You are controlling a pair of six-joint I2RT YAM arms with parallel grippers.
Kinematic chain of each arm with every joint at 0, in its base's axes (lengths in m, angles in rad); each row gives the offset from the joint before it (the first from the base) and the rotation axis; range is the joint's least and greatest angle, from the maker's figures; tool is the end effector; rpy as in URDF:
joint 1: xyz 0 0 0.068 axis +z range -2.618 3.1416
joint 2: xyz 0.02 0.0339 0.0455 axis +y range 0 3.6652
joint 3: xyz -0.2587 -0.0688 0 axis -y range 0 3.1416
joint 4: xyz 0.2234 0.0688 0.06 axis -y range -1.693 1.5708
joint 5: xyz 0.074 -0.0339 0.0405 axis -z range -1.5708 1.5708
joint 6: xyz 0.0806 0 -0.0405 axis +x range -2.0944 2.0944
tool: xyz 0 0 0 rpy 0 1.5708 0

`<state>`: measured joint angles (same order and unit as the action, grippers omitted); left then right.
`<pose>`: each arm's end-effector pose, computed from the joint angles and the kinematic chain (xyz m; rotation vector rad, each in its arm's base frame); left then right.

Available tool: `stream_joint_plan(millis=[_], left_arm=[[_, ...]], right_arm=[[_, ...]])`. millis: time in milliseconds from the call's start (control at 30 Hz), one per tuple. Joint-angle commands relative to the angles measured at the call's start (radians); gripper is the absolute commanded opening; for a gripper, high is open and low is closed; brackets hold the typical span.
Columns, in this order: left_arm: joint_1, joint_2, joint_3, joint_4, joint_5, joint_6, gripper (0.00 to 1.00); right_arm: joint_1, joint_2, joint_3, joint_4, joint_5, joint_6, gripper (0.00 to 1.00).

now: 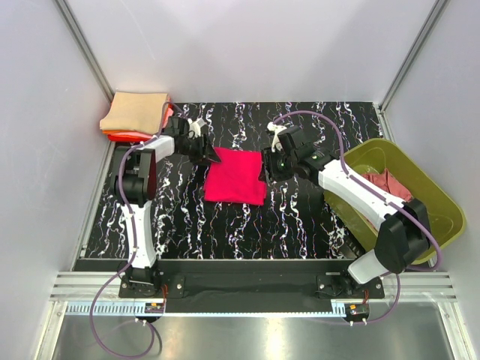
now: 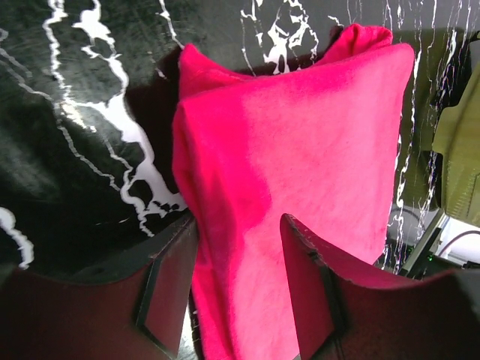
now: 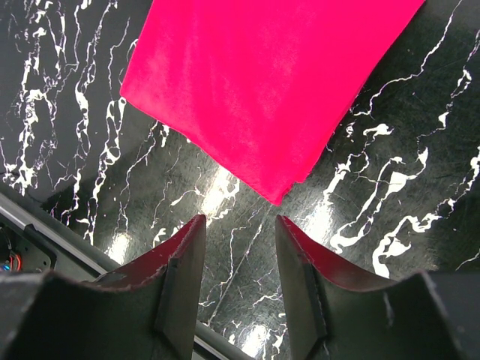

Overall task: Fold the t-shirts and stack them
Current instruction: Neatly place the folded tshirt to the corner

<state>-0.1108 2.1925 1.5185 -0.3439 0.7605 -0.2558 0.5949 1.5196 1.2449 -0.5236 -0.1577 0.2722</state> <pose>0.4433 -0.1052 0.1186 0.1024 2.5327 -1.1201 0.2789 0.2040 0.2590 -0.4692 2.3947 0.5916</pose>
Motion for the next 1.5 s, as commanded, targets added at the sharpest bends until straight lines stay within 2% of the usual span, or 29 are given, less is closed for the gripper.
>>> stream_joint_plan(millis=[0, 167, 200, 300, 433, 467, 600, 767, 900, 1133, 1467], left_arm=[[-0.027, 0.035, 0.005, 0.002, -0.046, -0.013, 0.54], [-0.046, 0.035, -0.003, 0.003, -0.081, -0.02, 0.49], [-0.049, 0.032, -0.004, 0.002, -0.085, -0.025, 0.42], [-0.061, 0.021, 0.002, 0.005, -0.093, -0.03, 0.34], [-0.092, -0.014, 0.012, 0.008, -0.113, -0.042, 0.05], [-0.098, -0.028, 0.006, 0.006, -0.122, -0.043, 0.01], [-0.134, -0.143, -0.04, 0.012, -0.22, -0.115, 0.0], [-0.193, -0.272, -0.135, -0.01, -0.41, -0.184, 0.0], [-0.227, -0.333, -0.191, -0.024, -0.527, -0.209, 0.0], [-0.234, -0.372, -0.198, -0.052, -0.595, -0.185, 0.0], [-0.192, -0.326, -0.06, -0.141, -0.653, -0.034, 0.0]], right_arm=[[-0.01, -0.059, -0.001, -0.01, 0.009, -0.022, 0.5], [-0.014, -0.064, -0.009, -0.012, 0.001, -0.021, 0.49], [-0.014, -0.067, -0.012, -0.012, 0.001, -0.021, 0.5], [-0.014, -0.07, -0.013, -0.01, 0.003, -0.018, 0.5], [-0.014, -0.067, -0.016, -0.007, -0.005, -0.013, 0.5], [-0.014, -0.067, -0.021, -0.007, -0.006, -0.008, 0.5], [-0.014, -0.073, -0.027, -0.007, -0.002, -0.008, 0.5], [-0.015, -0.079, -0.025, -0.007, -0.003, -0.001, 0.5], [-0.015, -0.091, -0.027, -0.012, -0.005, 0.007, 0.5], [-0.015, -0.105, -0.015, -0.029, 0.0, 0.024, 0.5], [-0.015, -0.118, -0.005, -0.039, -0.002, 0.024, 0.5]])
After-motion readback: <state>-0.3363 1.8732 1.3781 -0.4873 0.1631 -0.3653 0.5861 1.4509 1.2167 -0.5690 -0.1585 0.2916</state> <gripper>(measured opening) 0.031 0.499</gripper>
